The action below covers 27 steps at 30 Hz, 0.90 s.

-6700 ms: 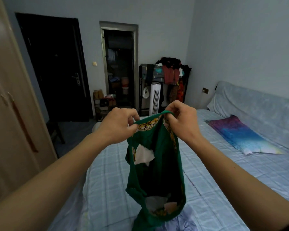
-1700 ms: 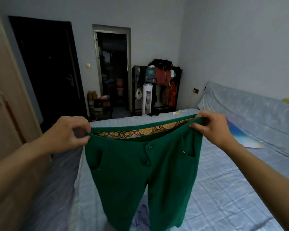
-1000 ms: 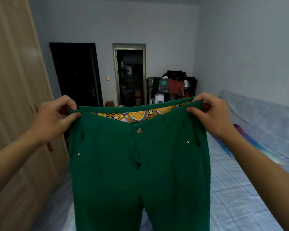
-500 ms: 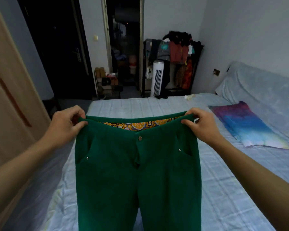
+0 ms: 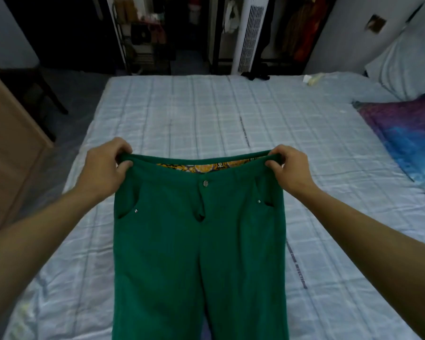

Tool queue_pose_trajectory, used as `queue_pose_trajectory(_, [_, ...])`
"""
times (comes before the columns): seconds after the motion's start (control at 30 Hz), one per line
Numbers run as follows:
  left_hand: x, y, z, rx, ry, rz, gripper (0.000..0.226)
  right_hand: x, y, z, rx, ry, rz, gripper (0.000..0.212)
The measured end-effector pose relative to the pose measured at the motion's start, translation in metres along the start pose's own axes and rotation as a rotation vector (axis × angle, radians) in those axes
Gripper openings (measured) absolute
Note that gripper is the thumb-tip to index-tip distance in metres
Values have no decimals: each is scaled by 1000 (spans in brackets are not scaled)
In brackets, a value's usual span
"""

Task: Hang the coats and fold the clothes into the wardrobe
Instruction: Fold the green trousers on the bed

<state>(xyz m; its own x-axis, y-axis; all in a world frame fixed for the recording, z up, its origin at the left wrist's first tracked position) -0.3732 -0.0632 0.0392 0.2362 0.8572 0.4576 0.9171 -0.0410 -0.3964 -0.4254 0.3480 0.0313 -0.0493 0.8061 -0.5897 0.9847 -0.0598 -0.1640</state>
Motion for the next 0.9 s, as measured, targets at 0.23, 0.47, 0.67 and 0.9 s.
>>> queue_pose_trajectory(0.23, [-58, -48, 104, 22, 13, -143, 19, 54, -71, 79, 11, 0, 200, 14])
queue_pose_trajectory(0.47, [-63, 1, 201, -278, -113, -219, 37, 97, -31, 175, -367, 19, 336, 57])
queue_pose_trajectory(0.67, [-48, 9, 225, -359, -173, -182, 28, 155, 5, 173, -384, 37, 440, 52])
queue_pose_trajectory(0.9, [-15, -8, 265, -422, -159, -158, 23, 191, -3, 185, -400, -32, 515, 51])
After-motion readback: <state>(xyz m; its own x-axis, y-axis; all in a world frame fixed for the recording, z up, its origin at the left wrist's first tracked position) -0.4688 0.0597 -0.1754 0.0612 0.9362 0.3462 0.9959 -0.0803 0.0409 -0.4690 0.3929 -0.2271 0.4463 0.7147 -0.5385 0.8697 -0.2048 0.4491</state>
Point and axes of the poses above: each hand's wrist, its own y-axis away from the middle knuckle, its own z-axis out of the palm, x = y × z, the point moved 8 cm from there along -y, towards the middle knuckle, and after that the axes turned 6 degrees about z, right-handed, at the moved point
